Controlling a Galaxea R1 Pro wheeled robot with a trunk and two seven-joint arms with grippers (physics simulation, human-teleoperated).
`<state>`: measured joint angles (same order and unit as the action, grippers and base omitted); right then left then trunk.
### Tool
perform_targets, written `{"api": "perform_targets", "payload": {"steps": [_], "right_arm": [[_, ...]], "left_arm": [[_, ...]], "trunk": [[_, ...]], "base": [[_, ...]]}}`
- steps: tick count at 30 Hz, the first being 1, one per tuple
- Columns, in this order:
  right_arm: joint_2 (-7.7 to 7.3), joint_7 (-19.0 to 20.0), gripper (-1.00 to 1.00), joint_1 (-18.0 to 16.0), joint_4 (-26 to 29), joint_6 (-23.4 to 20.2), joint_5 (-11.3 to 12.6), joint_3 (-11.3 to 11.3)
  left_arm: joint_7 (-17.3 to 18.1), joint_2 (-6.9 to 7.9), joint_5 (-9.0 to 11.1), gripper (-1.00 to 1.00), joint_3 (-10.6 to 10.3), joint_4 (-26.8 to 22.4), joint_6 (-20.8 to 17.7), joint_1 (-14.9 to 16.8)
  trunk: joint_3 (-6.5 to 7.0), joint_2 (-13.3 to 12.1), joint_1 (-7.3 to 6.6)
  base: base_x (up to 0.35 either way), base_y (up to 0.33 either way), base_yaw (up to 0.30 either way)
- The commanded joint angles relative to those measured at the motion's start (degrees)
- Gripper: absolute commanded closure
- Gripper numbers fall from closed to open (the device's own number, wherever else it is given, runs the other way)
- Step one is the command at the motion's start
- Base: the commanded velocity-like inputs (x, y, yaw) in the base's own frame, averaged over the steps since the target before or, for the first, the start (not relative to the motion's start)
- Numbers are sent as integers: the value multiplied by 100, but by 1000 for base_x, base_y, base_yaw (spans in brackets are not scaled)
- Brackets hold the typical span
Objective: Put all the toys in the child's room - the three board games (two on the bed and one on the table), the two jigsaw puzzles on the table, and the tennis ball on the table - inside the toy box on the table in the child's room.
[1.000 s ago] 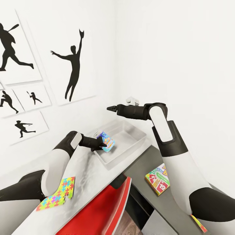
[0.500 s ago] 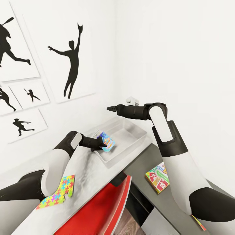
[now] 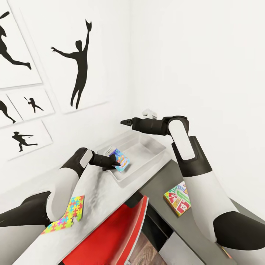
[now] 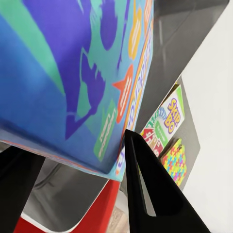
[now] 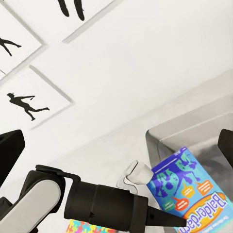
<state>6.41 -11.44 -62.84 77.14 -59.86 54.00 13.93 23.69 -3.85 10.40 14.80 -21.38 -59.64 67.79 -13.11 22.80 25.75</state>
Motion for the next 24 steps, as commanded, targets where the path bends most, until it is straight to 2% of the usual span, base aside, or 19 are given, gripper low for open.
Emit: {"api": "perform_targets", "payload": {"steps": [1, 6, 10, 24], "right_arm": [[1, -60, -100, -6, 0, -14, 58, -11], [0, -60, -100, -4, 12, -14, 48, -9], [120, -69, -100, 0, -61, -14, 58, -26], [123, -69, -100, 0, -75, -14, 58, -30]], "left_arm": [[-10, -6, -6, 100, 30, -5, -36, 4], [-12, -14, -12, 100, 24, -5, -36, 5], [-15, -53, 49, 100, 51, -127, 23, -3], [-31, -29, 67, 100, 56, -164, 22, -3]], "trunk": [[-14, 12, 3], [-19, 12, 3], [-19, 12, 3], [-19, 12, 3]], "base": [[0, 0, 0], [0, 0, 0], [0, 0, 0], [0, 0, 0]]}}
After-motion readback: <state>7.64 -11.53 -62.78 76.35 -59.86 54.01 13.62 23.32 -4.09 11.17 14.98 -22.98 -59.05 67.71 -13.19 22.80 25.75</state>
